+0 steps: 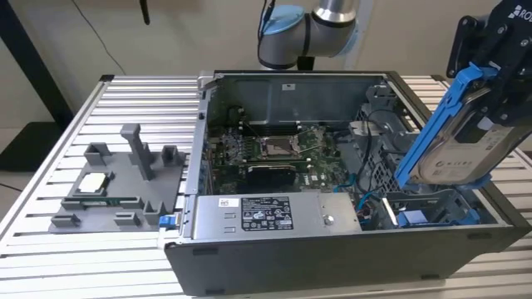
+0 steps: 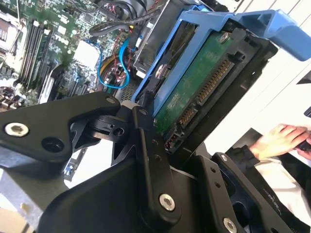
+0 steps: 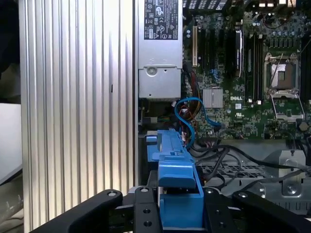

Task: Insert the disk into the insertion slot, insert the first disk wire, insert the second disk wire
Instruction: 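Insert the disk into the insertion slot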

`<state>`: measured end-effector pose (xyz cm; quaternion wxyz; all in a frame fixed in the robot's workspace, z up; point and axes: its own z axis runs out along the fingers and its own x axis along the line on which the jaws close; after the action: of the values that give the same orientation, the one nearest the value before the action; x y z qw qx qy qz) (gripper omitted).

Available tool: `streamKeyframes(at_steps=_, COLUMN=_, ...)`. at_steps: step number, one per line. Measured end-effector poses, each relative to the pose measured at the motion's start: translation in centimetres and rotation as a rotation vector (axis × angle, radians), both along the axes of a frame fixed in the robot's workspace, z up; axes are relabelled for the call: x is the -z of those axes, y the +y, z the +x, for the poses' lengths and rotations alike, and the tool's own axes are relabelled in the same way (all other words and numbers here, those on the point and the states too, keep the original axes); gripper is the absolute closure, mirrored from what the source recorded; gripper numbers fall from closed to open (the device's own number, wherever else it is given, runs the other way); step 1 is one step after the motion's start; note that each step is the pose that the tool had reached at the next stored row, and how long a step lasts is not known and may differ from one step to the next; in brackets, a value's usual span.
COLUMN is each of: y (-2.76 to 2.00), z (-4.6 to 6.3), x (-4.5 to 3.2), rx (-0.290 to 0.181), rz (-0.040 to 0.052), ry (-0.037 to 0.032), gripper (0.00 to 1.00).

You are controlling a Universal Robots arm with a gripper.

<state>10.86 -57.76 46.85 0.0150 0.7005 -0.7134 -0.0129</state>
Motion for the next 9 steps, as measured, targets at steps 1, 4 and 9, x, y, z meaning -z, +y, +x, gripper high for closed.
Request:
streamKeyframes(at_steps=1, y=0.00, z=0.00, x=0.06, rx=0.000, rz=-0.0001, ry=0.0000, gripper=0.67)
streamKeyframes(at_steps=4, y=0.00, z=0.01, x=0.23, rx=0.000, rz=0.0000, ry=0.0000, gripper=0.67)
streamKeyframes(at_steps=9, y=0.00, z=0.04, x=0.49, rx=0.000, rz=0.0000, ry=0.0000, gripper=0.67)
